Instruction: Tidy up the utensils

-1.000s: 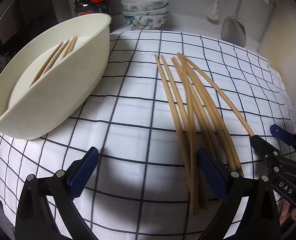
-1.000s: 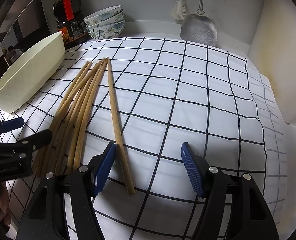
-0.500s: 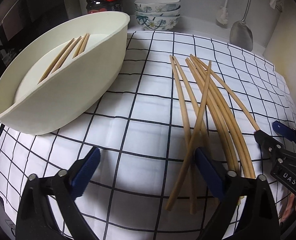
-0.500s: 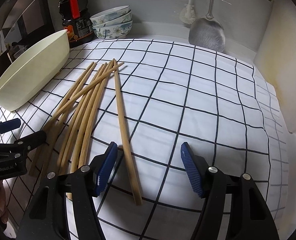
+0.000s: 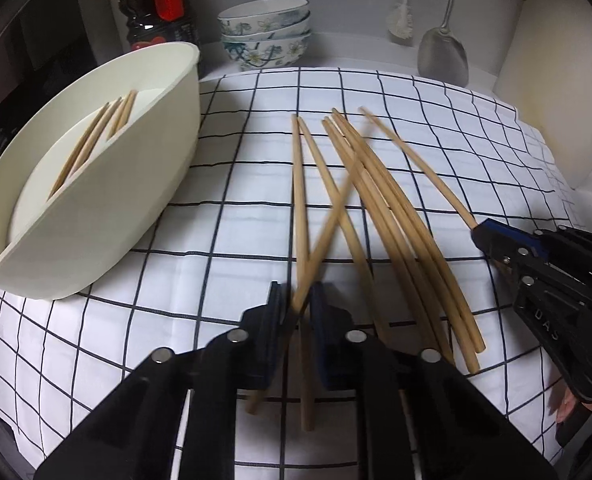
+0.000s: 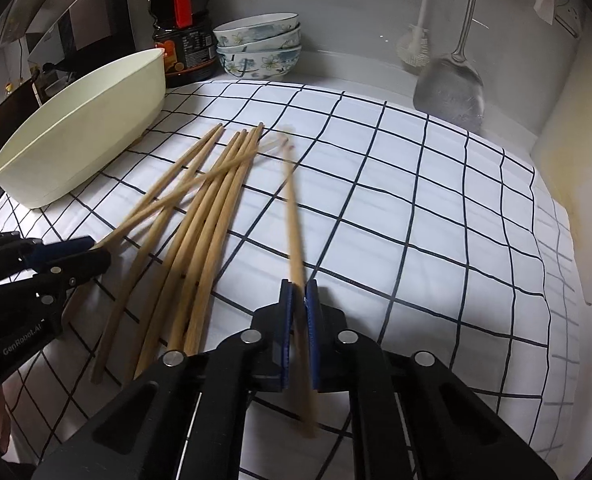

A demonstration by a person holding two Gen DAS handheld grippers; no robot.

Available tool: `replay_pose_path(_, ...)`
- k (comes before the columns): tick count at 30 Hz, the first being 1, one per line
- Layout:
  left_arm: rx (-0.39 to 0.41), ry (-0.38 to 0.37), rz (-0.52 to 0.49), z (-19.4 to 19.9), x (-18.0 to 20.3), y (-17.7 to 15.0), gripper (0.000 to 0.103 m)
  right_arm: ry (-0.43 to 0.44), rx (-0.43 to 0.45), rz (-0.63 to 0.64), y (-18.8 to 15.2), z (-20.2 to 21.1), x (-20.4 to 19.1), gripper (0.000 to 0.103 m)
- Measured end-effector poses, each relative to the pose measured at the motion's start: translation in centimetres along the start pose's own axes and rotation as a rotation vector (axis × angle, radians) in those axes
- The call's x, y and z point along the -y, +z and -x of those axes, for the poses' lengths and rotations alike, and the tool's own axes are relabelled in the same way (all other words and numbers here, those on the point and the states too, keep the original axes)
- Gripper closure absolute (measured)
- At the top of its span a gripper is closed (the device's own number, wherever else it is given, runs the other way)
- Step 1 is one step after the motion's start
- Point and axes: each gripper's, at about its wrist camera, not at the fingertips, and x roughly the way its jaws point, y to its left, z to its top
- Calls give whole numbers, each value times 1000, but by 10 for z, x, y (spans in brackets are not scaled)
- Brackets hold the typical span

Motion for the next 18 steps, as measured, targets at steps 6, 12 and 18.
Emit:
replay_pose_path(6, -10, -28, 17, 0, -3, 0, 96, 10, 9, -25, -1, 3, 1, 97)
replay_pose_path(12, -9, -64, 46, 11, -7, 3, 96, 38, 35, -109, -2, 18, 9, 97)
replay_pose_path(18, 3, -89, 57, 32, -10, 10, 96, 51, 58, -142, 0, 35, 10, 97)
